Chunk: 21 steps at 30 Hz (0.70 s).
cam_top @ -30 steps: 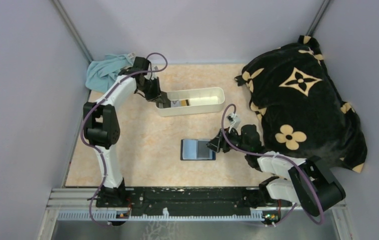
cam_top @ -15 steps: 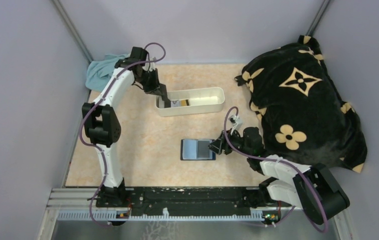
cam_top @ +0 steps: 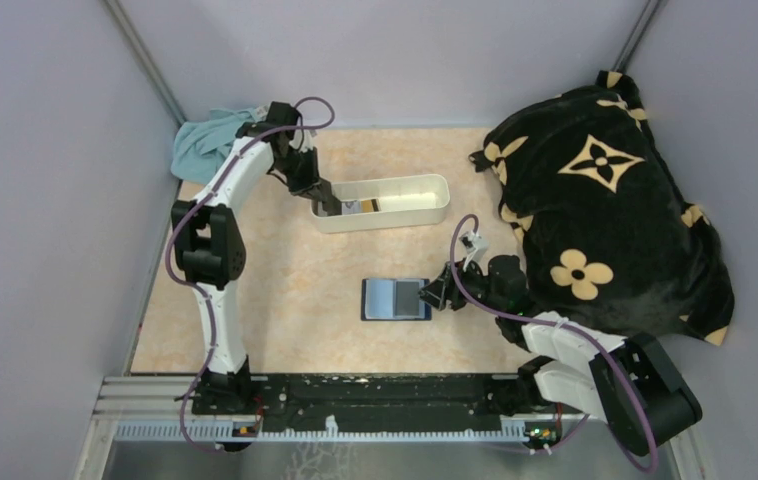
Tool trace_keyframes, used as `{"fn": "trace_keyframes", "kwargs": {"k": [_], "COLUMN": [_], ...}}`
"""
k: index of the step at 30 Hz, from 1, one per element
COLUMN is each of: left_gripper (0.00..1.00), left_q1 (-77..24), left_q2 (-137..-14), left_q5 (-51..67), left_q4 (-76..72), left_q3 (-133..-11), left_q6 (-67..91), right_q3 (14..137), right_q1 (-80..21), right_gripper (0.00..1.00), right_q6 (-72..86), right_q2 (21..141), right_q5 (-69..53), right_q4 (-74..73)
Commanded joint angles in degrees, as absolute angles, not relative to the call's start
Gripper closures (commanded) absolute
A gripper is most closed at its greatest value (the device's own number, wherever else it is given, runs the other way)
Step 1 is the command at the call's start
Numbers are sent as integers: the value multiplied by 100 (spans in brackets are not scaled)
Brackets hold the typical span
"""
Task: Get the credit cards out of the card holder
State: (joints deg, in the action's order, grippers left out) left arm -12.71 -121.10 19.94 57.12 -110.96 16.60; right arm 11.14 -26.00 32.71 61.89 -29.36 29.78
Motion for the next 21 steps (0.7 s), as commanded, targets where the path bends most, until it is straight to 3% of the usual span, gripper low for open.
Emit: {"fn": "trace_keyframes", "kwargs": {"k": [1, 17, 21], "left_gripper": [100, 100, 88], "left_q1": [-1248, -1248, -1248], "left_q2": [-12338, -12664, -12642], "left_q5": [1978, 1806, 1843], "left_q4": [5727, 5533, 5473], "left_q3": [-11088, -10997, -10999], "left_q6": [1547, 1669, 1664], "right_q3": [1123, 1184, 1177], "right_q1": [-2532, -2497, -2496], "right_gripper": [46, 46, 46], "right_q6": [3145, 3098, 3081], "right_q2": [6094, 6314, 6348], "right_q5": [-2893, -2919, -2918], "right_q4": [3054, 3111, 3111]}}
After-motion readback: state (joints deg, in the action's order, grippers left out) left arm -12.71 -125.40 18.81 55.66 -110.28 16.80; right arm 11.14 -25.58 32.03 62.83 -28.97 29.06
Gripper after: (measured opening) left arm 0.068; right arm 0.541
